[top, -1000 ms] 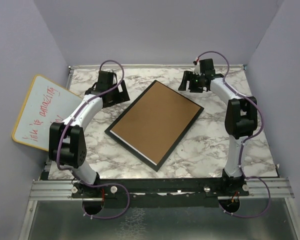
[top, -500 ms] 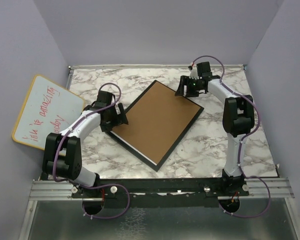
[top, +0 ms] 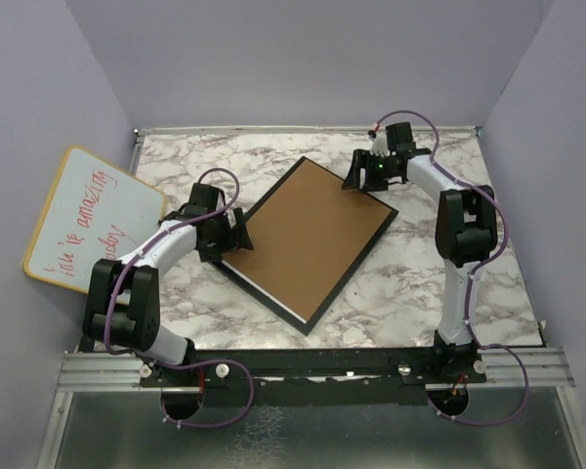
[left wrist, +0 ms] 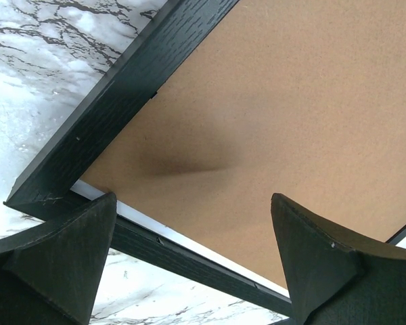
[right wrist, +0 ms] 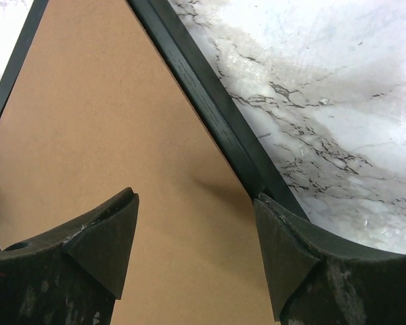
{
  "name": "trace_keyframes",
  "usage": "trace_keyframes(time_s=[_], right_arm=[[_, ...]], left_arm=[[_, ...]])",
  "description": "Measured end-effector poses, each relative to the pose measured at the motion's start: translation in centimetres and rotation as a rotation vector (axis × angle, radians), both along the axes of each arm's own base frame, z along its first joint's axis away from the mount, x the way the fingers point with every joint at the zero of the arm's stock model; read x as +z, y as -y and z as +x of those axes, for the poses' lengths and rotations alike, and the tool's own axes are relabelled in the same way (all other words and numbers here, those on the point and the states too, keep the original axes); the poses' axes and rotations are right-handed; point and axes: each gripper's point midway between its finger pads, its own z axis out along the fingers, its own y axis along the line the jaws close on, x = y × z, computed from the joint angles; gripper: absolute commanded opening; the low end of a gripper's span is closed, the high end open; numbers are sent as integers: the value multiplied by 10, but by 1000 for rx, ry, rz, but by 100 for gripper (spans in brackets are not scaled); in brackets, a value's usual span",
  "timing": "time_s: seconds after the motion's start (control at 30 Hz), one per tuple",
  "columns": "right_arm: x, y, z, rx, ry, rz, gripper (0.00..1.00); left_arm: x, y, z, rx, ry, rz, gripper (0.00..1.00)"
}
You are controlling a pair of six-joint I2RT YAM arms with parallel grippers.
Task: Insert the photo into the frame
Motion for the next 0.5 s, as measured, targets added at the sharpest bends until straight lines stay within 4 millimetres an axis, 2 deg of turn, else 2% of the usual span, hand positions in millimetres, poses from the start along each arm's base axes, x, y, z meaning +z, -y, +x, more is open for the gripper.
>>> trace_keyframes(time_s=[0.5], right_arm=[[2, -1, -8, 117, 14, 121, 73]], left_arm=[[5, 9, -2, -92, 12, -71, 99]])
